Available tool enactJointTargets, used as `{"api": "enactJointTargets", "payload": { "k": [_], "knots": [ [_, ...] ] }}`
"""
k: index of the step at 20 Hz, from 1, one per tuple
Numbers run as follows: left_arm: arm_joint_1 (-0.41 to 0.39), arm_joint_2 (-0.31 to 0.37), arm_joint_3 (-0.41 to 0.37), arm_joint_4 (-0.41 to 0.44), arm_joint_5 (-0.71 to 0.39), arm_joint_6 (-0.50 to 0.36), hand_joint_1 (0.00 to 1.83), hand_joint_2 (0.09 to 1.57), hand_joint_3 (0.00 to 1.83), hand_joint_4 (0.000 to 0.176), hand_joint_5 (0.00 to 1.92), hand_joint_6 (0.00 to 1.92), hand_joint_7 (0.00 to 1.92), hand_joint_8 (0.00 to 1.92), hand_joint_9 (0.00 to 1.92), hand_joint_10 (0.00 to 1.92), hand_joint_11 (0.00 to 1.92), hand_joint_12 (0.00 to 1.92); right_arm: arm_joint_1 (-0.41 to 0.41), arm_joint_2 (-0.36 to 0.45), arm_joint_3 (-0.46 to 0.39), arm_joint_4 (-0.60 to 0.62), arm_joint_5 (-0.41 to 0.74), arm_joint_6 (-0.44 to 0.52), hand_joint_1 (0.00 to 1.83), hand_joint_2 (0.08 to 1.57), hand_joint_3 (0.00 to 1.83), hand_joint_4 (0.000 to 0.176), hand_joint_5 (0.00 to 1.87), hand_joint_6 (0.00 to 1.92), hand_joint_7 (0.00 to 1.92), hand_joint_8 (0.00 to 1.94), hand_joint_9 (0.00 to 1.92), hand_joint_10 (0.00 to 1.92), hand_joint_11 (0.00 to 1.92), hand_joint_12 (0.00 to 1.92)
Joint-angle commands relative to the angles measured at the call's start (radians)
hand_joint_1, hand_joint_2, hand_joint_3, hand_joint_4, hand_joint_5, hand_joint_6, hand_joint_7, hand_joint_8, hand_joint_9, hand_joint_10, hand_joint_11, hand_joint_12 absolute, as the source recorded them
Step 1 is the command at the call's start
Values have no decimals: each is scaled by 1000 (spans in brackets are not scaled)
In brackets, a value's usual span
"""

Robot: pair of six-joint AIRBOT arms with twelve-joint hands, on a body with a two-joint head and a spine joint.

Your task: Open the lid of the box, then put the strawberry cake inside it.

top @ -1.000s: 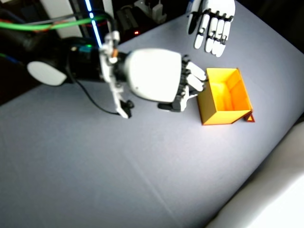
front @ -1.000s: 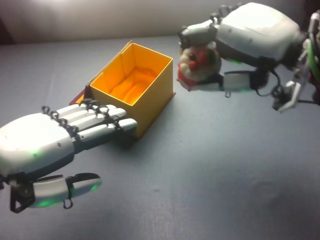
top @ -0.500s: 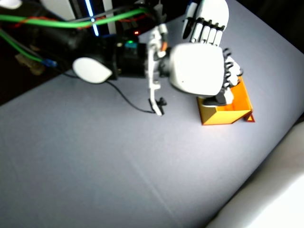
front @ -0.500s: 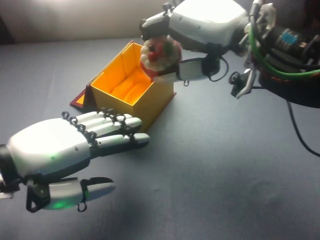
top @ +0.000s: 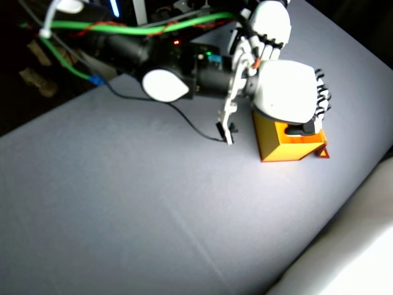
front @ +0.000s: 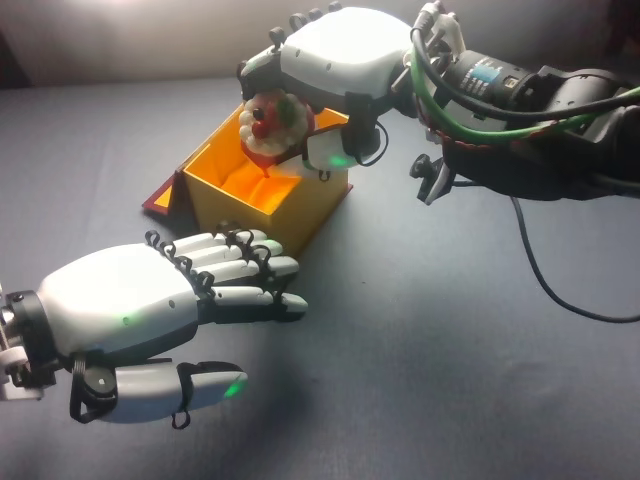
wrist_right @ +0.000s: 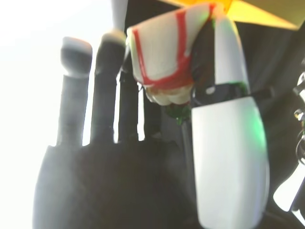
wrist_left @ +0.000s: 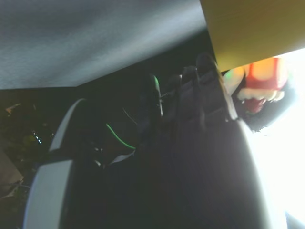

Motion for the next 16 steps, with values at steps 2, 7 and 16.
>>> {"api": "enactJointTargets", "payload": {
  "k": [2, 7, 16],
  "knots": [
    [-15, -12, 4, -16, -104, -10, 355, 1499, 2, 0, 390, 74, 193, 7, 79, 36, 0, 102, 20, -2, 10, 12, 82, 3, 1198, 1269, 0, 0, 632, 1265, 798, 1540, 824, 1411, 772, 1725],
    [-17, -18, 7, -15, -104, -14, 458, 1471, 0, 0, 413, 72, 271, 15, 102, 44, 0, 0, 21, -7, 17, 12, 62, 3, 1089, 1180, 0, 0, 287, 393, 341, 327, 277, 576, 49, 1424],
    [-18, -21, 8, -23, -116, -16, 463, 1474, 1, 0, 425, 86, 226, 0, 73, 45, 0, 172, 21, -7, -25, -18, 56, 3, 994, 1100, 1, 0, 171, 0, 158, 2, 122, 0, 0, 655]
  ]
}}
